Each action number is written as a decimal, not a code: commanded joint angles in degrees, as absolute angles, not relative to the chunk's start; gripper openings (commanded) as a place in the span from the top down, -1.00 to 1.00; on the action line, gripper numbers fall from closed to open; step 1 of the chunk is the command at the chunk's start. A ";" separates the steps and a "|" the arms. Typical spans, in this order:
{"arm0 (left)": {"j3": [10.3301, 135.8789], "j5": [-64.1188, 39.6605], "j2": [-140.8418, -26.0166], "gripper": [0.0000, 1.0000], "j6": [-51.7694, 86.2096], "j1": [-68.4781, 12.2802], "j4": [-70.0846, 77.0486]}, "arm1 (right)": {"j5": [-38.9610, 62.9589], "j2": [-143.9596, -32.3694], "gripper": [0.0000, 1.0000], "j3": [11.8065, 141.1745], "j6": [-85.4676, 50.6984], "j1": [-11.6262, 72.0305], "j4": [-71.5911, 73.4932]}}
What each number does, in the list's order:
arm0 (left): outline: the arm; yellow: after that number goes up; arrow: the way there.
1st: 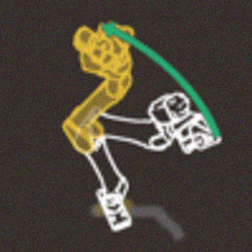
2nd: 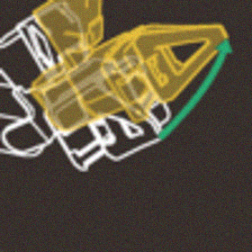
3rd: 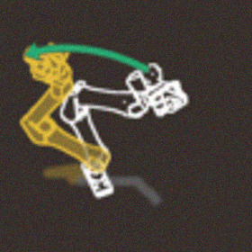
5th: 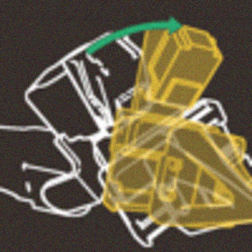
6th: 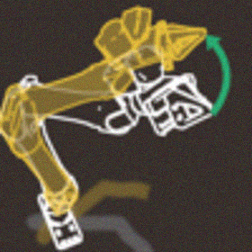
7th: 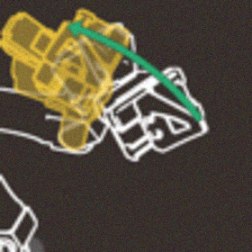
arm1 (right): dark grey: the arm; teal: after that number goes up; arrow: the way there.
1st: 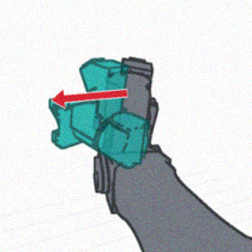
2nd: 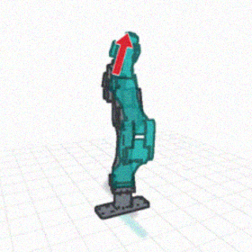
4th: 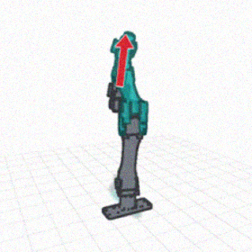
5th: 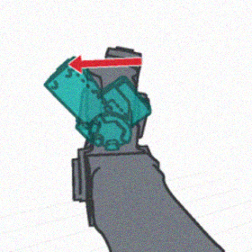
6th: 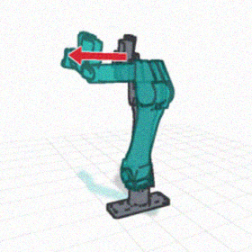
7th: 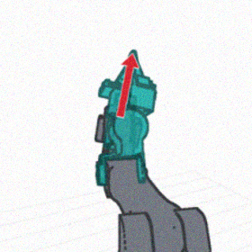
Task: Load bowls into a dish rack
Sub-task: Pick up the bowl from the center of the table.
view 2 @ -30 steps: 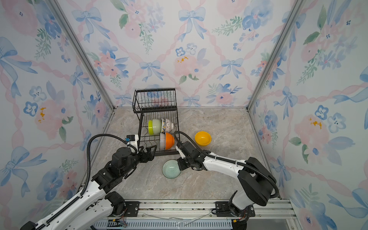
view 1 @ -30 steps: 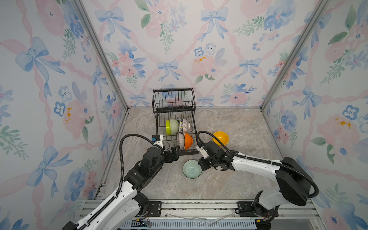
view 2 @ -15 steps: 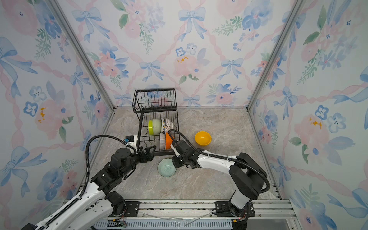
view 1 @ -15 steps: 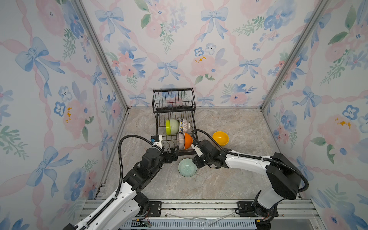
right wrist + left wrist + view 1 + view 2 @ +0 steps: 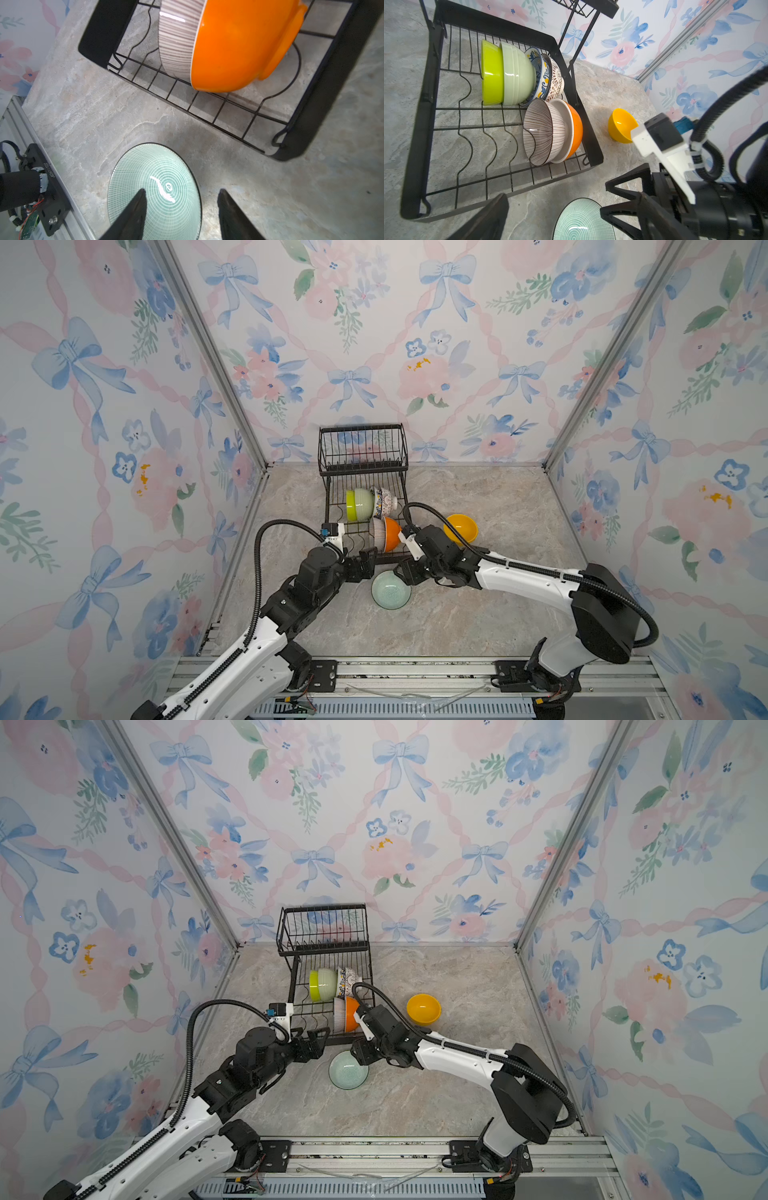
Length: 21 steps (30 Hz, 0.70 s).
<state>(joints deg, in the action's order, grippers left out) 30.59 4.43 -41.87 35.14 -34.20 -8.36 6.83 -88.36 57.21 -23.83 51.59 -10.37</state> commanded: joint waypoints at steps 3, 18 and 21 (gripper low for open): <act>33.26 3.17 -43.04 -0.95 32.47 -35.70 -9.36 | 5.32 -82.05 -0.34 54.94 -23.00 52.21 -11.26; 35.86 6.53 -54.40 -0.95 31.10 -46.94 -10.19 | -1.13 -65.80 -0.92 47.64 -21.62 50.72 -18.15; 35.81 6.63 -57.31 -0.95 31.27 -49.45 -10.37 | -1.63 -62.31 -0.93 45.04 -21.79 50.39 -18.30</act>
